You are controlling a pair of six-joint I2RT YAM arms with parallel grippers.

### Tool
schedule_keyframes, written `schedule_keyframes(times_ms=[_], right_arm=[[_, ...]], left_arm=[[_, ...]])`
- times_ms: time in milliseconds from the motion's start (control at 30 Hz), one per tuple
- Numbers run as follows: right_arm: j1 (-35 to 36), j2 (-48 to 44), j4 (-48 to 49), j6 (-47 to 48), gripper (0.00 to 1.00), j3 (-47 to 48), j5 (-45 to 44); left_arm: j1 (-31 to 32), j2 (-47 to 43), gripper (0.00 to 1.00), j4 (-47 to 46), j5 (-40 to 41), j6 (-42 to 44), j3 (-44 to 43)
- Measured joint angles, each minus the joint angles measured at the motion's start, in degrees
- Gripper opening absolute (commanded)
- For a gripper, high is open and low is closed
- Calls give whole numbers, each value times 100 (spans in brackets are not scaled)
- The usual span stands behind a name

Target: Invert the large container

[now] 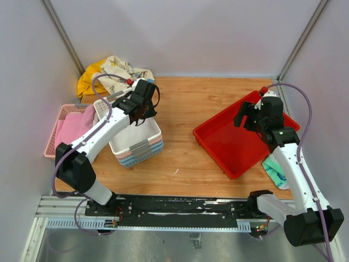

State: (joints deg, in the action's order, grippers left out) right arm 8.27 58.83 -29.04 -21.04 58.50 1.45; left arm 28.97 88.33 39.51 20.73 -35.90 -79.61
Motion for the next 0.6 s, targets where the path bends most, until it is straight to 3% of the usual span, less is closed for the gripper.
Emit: schedule_keyframes(times_ms=[300, 600], right_arm=[[0, 0, -2, 0, 79, -17, 0], [0, 0, -4, 0, 79, -20, 2]], left_arm=[[-9, -179, 1, 535, 168, 118, -243], [-28, -632, 0, 1145, 13, 463, -1458]])
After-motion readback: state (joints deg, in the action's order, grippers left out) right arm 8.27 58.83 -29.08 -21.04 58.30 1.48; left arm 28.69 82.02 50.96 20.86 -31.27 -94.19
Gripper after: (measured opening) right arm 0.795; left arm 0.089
